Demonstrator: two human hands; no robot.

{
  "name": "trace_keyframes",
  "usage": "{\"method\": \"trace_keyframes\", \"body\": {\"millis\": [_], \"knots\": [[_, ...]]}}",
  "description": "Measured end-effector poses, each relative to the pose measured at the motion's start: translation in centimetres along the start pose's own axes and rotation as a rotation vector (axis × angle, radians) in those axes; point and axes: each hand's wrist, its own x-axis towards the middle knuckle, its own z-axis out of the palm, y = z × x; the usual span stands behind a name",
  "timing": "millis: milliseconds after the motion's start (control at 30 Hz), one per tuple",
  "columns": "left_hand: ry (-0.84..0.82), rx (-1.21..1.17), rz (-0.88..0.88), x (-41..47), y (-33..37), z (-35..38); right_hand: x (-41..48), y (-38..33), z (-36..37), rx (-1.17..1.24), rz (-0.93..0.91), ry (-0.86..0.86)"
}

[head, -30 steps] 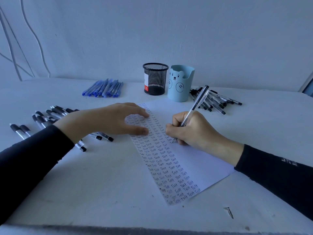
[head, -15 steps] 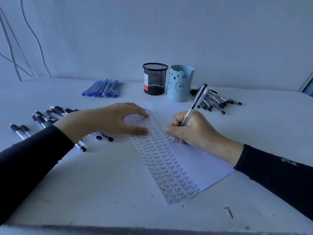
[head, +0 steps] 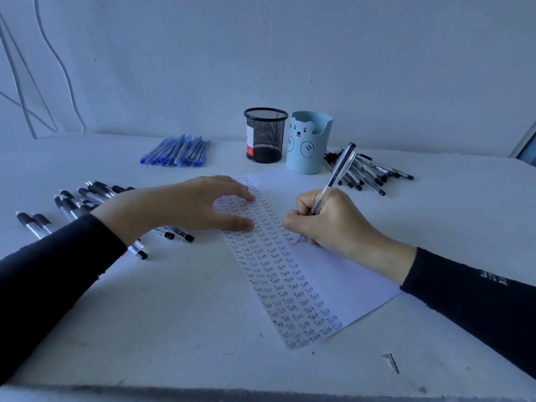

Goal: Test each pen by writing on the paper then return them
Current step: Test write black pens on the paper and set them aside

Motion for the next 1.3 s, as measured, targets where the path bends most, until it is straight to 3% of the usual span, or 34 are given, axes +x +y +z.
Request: {"method": "trace_keyframes", "body": {"millis": [267, 433, 567, 700, 1067, 1200, 1300], "knots": [[0.001, -0.014, 0.002, 0.1, -0.6, 0.1, 0.3, -0.9, -1.3, 0.190, 0.101, 0.034], [-0.006, -0.017, 0.000, 0.1, -0.5, 0.1, 0.9, -0.9, -2.4, 0.456, 0.255, -0.022], [-0.016, -0.011, -0.004, 0.0, -0.4, 0.1, 1.1, -1.1, -3.3, 0.264, 0.192, 0.037], [-0.018, -0.027, -0.004, -0.1, -0.4, 0.0, 1.3, -1.8, -4.3, 0.247, 0.177, 0.076], [-0.037, -0.015, -0.005, -0.1, -0.3, -0.1, 1.7, -1.0, -4.9, 0.439, 0.161, 0.146], [-0.018, -0.027, 0.008, -0.1, -0.4, 0.1, 2.7, -0.3, -6.0, 0.603, 0.052, 0.269], [-0.022, -0.027, 0.015, -0.1, -0.3, 0.1, 3.5, 1.2, -8.2, 0.582, -0.044, 0.442]]}}
